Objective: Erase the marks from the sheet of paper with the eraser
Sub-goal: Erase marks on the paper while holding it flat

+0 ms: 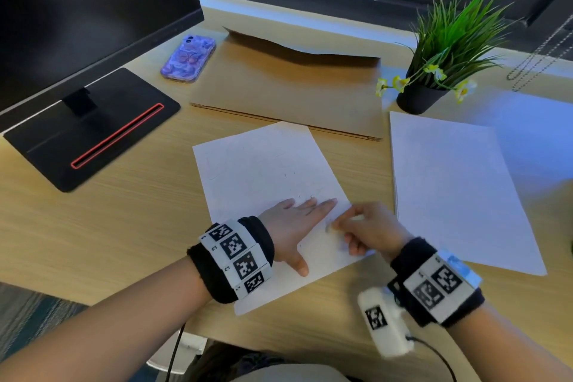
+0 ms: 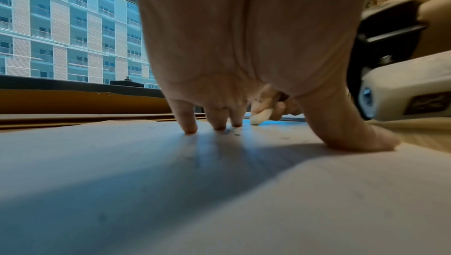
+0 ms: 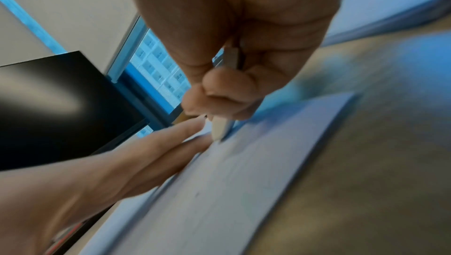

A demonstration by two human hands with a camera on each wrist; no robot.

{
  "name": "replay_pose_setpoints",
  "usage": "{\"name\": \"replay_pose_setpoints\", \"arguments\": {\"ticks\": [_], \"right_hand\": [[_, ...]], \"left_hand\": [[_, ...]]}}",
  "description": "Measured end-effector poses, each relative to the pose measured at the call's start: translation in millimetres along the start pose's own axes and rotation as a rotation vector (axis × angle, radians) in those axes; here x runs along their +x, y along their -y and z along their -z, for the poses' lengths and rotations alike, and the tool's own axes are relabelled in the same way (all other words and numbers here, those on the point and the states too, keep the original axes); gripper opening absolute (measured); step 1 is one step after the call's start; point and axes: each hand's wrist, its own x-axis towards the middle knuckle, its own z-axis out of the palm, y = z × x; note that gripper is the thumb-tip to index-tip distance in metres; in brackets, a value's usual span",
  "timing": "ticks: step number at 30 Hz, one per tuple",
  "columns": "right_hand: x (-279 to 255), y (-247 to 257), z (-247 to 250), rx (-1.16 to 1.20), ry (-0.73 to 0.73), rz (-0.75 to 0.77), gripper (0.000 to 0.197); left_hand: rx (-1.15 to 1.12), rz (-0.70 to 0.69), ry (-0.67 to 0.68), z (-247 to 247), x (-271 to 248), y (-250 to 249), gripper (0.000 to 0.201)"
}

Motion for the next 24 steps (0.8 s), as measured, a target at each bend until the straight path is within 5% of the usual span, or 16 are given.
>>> {"name": "replay_pose_setpoints", "arguments": {"ticks": [3,8,13,19,24], "right_hand": [[7.0,4.0,9.9,0.097,-0.161,0.015,0.013],[-18.8,0.5,-30.2,-0.015,0.101,0.025,0.012],[1.5,7.7,-6.2,0.041,-0.144,0.043,0.015],[-19.0,5.7,-39.8,-0.052,0.141,0.036,0.015],[5.6,9.7,-7.4,0.051,-0.145,0.021,0.020]], "left_hand": [[-0.002,0.007,-0.008,-1.1,0.0,-0.2,0.124],[-0.015,-0.002,-0.010,-2.3,1.1,1.2,0.127],[-0.019,-0.002,-0.029,-3.8,1.1,1.6,0.130],[-0.024,-0.012,-0.024,-2.1,0.5,2.2,0.129],[-0.010,-0.001,-0.034,-3.0,0.5,1.7,0.130]]}}
